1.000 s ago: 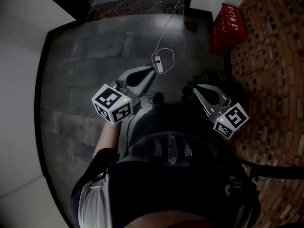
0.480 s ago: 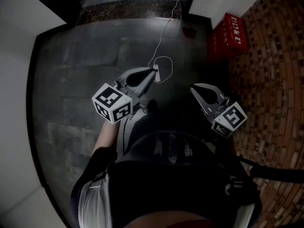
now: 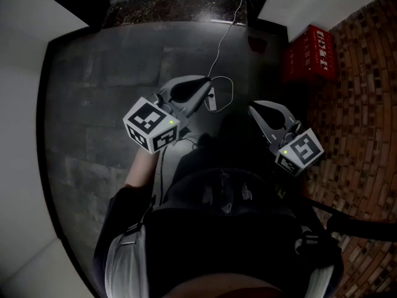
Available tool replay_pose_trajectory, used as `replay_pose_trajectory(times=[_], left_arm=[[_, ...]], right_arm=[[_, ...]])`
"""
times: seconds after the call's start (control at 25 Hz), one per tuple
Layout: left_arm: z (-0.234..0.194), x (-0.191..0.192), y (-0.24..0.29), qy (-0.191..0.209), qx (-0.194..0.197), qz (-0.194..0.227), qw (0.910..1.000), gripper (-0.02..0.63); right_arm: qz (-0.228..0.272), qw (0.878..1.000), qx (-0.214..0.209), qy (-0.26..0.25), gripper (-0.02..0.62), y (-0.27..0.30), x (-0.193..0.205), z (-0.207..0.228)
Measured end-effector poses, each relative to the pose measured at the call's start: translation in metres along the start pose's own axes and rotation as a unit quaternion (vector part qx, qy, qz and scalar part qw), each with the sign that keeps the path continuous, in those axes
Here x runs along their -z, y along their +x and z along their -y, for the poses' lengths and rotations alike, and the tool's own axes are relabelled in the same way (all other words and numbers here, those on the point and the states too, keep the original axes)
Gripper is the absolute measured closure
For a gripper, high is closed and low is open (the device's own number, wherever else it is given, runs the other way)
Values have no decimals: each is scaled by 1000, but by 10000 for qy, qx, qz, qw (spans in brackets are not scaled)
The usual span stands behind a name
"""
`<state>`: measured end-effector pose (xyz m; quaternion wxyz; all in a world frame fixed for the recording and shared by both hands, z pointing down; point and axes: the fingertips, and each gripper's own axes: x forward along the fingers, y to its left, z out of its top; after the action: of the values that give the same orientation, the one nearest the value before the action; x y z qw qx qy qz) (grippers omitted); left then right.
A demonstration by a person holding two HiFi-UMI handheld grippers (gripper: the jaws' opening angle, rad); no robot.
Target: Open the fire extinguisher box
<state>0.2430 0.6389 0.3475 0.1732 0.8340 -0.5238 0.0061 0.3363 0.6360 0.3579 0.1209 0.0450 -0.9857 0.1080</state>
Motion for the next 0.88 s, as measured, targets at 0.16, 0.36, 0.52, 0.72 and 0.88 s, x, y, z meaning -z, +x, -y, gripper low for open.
replay_pose_trajectory(times=[0.16, 0.36, 0.52, 0.72, 0.88], left_arm=[[-22, -8, 32, -44, -125, -69, 9999, 607], [-45, -23, 77, -86, -247, -169, 9995, 607], [-51, -33, 115, -73, -285, -195, 9994, 607], [-58, -38, 142, -182, -349, -266, 9989, 607], [-67, -43, 148, -100, -353, -302, 9989, 607]], right_arm=[[69, 9998, -161, 51, 594, 15, -3, 41], [-8, 9994, -353, 54, 594, 23, -14, 94], [-53, 9988, -440, 203, 594, 22, -13, 136], [20, 9987, -448, 253, 594, 19, -16, 171], [12, 9987, -447, 255, 594, 25, -16, 179]])
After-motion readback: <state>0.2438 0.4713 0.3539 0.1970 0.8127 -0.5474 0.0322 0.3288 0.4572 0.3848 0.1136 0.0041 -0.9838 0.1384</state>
